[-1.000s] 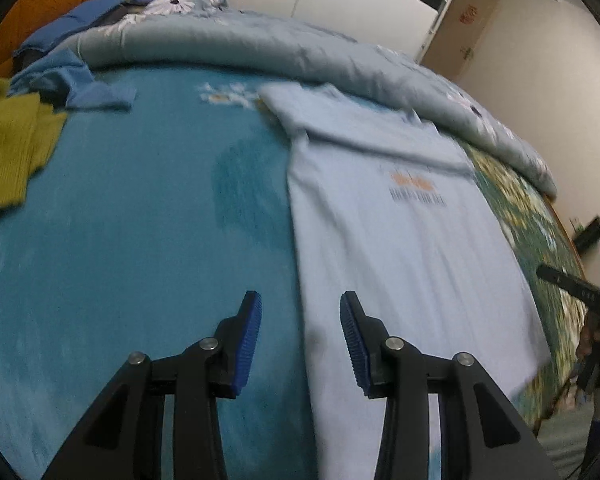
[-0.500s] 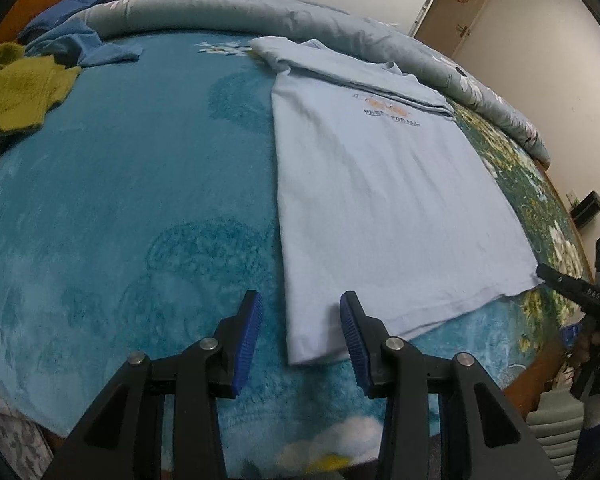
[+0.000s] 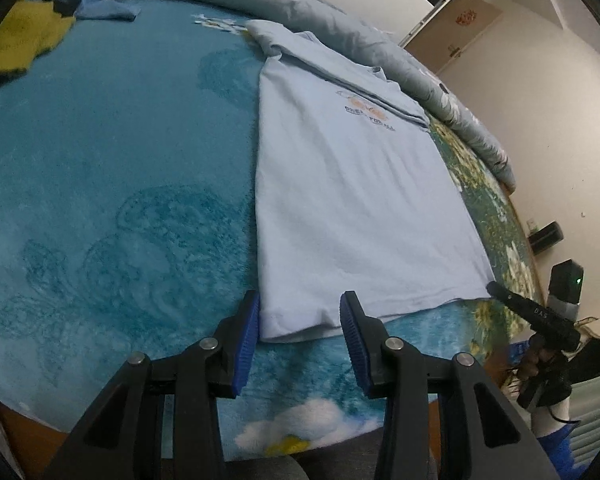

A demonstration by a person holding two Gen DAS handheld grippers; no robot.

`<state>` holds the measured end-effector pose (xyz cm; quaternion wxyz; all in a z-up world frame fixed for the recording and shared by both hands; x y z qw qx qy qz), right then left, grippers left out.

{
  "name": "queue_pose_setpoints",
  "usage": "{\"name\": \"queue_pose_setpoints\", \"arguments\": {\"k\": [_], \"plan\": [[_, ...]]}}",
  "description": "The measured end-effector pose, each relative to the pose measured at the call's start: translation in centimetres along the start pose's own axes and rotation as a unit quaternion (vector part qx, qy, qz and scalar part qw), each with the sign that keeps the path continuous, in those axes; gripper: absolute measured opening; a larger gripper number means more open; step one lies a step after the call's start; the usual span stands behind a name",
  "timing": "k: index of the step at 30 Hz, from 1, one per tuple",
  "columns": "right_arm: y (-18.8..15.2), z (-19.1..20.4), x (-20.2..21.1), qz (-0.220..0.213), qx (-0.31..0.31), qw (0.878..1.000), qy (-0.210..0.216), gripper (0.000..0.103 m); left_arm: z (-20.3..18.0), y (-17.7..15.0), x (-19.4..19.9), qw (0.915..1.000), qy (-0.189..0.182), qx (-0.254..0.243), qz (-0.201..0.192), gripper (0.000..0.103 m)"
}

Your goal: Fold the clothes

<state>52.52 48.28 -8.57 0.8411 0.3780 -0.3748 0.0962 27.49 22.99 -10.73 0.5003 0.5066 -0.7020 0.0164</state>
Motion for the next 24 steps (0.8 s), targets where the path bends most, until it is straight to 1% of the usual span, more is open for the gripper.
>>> {"name": "queue_pose_setpoints", "arguments": {"k": [3,4,6,8,10,11,12,14,17,21,24], "plan": [[-0.1,0.1,0.1,0.002,-0.001,1.000,0.005,0.008,0.2,0.2,0.0,0.9994,-0.019,0.030,0.001,0.040],[-0.1,0.2,0.1,0.003,0.001,1.000,0.005,0.011,0.3,0.2,-0.1,0.9991,-0.022,0.036,0.001,0.039],[-0.1,0.2,0.1,0.003,0.003,1.000,0.004,0.011,0.3,0.1,-0.3,0.9989,-0.021,0.041,0.003,0.032],[0.0,0.2,0.2,0.001,0.000,1.000,0.006,0.011,0.4,0.0,-0.5,0.9992,-0.010,0.039,0.004,0.024],[0.1,0.1,0.3,0.000,-0.003,1.000,0.007,0.012,0.5,-0.1,-0.5,0.9995,-0.002,0.032,0.004,0.020],[0.1,0.0,0.3,0.000,-0.006,1.000,0.007,0.013,0.6,-0.1,-0.5,0.9996,0.003,0.028,0.004,0.013],[0.1,-0.1,0.3,0.000,-0.008,1.000,0.008,0.014,0.7,-0.2,-0.5,0.9996,0.008,0.026,0.004,0.010],[0.1,-0.4,0.3,0.000,-0.013,1.000,0.008,0.015,0.8,-0.3,-0.4,0.9997,0.013,0.022,0.002,0.007],[0.1,-0.7,0.4,-0.004,-0.026,1.000,0.014,0.016,1.0,-0.4,-0.1,0.9997,0.020,0.011,-0.005,0.004],[0.1,-0.9,0.4,-0.007,-0.037,0.999,0.024,0.018,1.3,-0.2,0.1,0.9995,0.022,0.020,-0.009,0.003],[0.2,-1.0,0.2,-0.008,-0.042,0.999,0.029,0.019,1.4,-0.3,0.1,0.9994,0.026,0.017,-0.012,0.003]]}}
Point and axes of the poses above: each gripper's, at about its wrist camera, not at the fingertips, and x roughly against the way its jaws point, z to its left, y to its top, the point moved 10 cm from there along -x, roughly the way its jaws point, and after that the axes turned 6 degrees about -z, right-handed, at the moved point
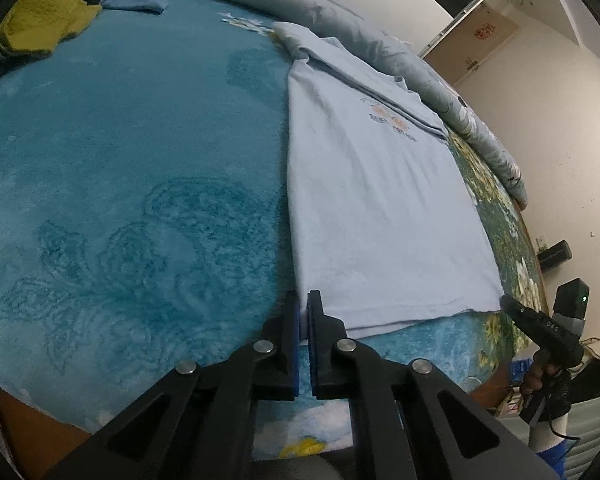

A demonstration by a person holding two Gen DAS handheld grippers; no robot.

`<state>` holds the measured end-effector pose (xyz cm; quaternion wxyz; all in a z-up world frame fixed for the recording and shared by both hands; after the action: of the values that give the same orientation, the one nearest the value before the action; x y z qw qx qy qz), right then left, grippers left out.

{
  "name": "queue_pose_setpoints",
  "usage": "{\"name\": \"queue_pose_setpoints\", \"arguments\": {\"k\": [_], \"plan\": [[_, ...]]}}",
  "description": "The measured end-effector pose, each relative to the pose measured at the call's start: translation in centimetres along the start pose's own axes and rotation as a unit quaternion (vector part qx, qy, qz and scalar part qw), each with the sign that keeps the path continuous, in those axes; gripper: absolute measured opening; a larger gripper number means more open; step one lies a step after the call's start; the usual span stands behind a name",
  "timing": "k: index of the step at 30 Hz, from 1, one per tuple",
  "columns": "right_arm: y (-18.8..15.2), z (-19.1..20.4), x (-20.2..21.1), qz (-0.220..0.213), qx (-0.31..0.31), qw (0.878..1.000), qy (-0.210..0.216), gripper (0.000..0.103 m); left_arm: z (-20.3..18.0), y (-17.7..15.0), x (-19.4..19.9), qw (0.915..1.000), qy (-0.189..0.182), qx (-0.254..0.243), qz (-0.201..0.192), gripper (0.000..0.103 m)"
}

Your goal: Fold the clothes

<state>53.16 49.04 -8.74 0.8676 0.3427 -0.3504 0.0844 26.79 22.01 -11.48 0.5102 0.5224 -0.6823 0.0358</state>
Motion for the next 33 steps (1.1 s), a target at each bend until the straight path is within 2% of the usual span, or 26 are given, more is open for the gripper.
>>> {"name": "queue_pose_setpoints", "arguments": {"k": [5,12,15,16,18,21,24,27,30,33], "plan": [[0.2,-0.1,-0.4,-0.003,-0.013,1.000,0.016,0.021,-0.2,0.1,-0.2,0.9999,-0.004,0.013,0.007,0.004],[0.2,0.2,-0.4,-0.005,-0.023,0.999,0.031,0.023,-0.5,0.1,-0.4,0.9991,-0.019,0.037,0.008,0.015],[0.1,0.6,-0.2,-0.002,-0.020,0.999,0.038,0.018,-0.7,0.2,-0.2,0.9989,-0.026,0.039,0.003,0.015],[0.1,0.8,-0.2,-0.001,-0.016,0.999,0.040,0.012,-0.7,0.2,-0.1,0.9987,-0.032,0.040,0.002,0.005],[0.2,1.3,-0.1,0.003,-0.010,0.999,0.048,0.010,-1.2,0.4,0.1,0.9974,-0.054,0.047,-0.001,0.004],[1.3,2.4,0.4,-0.001,-0.010,0.996,0.086,0.009,-1.6,1.5,1.2,0.9944,-0.087,0.056,-0.020,0.003],[3.6,3.2,1.0,-0.020,-0.017,0.993,0.117,0.009,-1.8,4.0,2.7,0.9874,-0.129,0.075,-0.053,0.003],[6.6,3.9,1.6,-0.046,-0.033,0.987,0.152,0.009,-2.3,7.1,3.3,0.9819,-0.153,0.082,-0.077,0.003],[10.3,4.6,1.3,-0.071,-0.048,0.981,0.175,0.009,-2.9,10.9,2.6,0.9791,-0.164,0.079,-0.090,0.003],[14.5,5.4,0.0,-0.091,-0.057,0.978,0.180,0.009,-3.2,15.6,1.4,0.9797,-0.160,0.068,-0.101,0.003]]}}
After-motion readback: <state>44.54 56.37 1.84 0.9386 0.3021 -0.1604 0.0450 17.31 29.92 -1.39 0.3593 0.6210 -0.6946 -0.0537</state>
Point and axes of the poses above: each gripper's, at about its wrist camera, not at the fingertips, and x roughly against the way its jaws point, z to its left, y to its top, the point moved 10 cm from there along -x, roughly the way its jaws point, and after that the axes turned 6 degrees about -z, right-handed, at the moved point
